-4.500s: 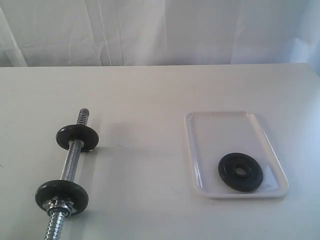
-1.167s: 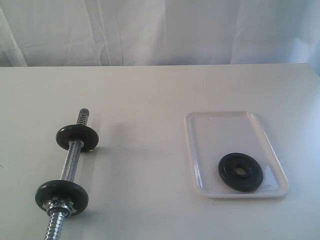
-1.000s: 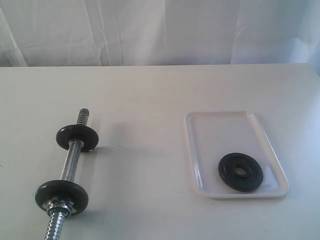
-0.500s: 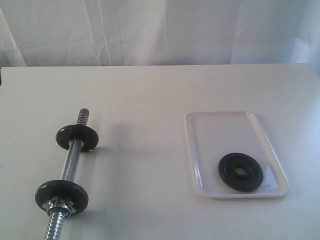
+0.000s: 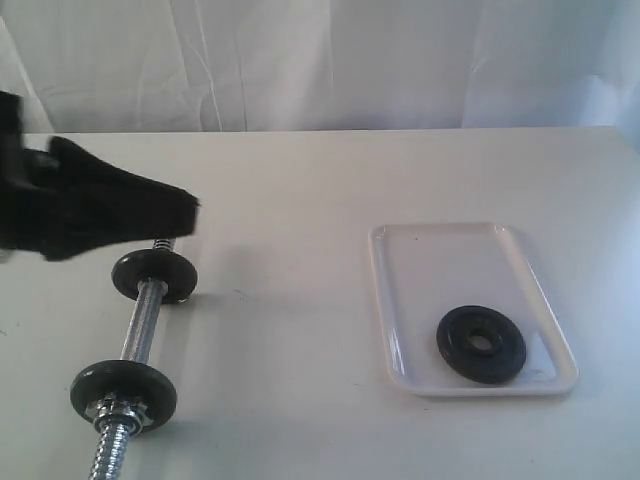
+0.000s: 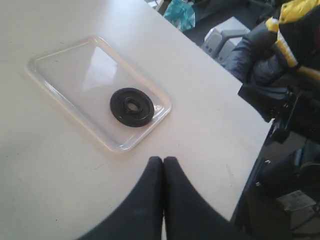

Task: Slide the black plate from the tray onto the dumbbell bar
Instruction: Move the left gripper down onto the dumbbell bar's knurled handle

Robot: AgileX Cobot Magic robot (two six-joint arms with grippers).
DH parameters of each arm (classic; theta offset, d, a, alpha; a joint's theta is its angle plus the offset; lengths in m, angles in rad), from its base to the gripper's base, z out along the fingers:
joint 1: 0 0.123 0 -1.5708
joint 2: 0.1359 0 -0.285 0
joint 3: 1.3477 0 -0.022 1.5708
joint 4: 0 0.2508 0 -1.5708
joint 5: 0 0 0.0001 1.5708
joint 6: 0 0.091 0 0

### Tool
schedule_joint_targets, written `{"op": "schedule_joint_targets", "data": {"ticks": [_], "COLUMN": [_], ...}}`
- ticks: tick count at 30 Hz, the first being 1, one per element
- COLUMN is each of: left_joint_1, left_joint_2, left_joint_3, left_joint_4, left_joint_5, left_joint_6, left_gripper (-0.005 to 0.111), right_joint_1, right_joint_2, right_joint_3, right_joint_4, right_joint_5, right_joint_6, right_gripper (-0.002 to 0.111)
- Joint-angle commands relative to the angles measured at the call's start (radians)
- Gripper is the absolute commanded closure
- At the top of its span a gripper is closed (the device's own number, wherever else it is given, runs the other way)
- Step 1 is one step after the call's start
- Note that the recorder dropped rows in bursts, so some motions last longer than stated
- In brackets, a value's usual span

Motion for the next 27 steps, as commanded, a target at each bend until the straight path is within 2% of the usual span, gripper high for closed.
{"op": "schedule_joint_targets", "data": {"ticks": [1,3,5,7,12,15,17,25,27], "left_joint_1": [-0.202,-0.249,-0.252,-0.243,-0.204,-0.181,-0.171,-0.164,-0.164], "left_joint_2": [0.116,0.174,0.215,0.244,0.253,0.253,0.253,0.253,0.253], "left_joint_3": [-0.006,-0.008,-0.015,-0.022,-0.026,-0.026,-0.026,-0.026,-0.026], "left_joint_4": [0.099,0.166,0.240,0.381,0.860,1.059,1.089,1.077,1.077], "left_joint_5": [-0.197,-0.233,-0.223,-0.211,-0.141,-0.062,-0.034,-0.034,-0.039], "left_joint_6": [-0.005,-0.022,-0.039,-0.148,-0.565,-0.794,-0.861,-0.884,-0.965], "left_gripper": [0.107,0.107,0.107,0.107,0.107,0.107,0.107,0.107,0.107], "right_joint_1": [-0.002,-0.002,-0.002,-0.002,-0.002,-0.002,-0.002,-0.002,-0.002], "right_joint_2": [-0.005,-0.005,-0.005,-0.005,-0.005,-0.005,-0.005,-0.005,-0.005], "right_joint_3": [0.002,0.002,0.002,0.002,0.002,0.002,0.002,0.002,0.002], "right_joint_4": [-0.005,-0.005,-0.005,-0.005,-0.005,-0.005,-0.005,-0.005,-0.005], "right_joint_5": [-0.003,-0.003,-0.003,-0.003,-0.003,-0.003,-0.003,-0.003,-0.003], "right_joint_6": [0.003,0.003,0.003,0.003,0.003,0.003,0.003,0.003,0.003], "right_gripper": [0.108,0.108,0.108,0.108,0.108,0.108,0.108,0.108,0.108]}}
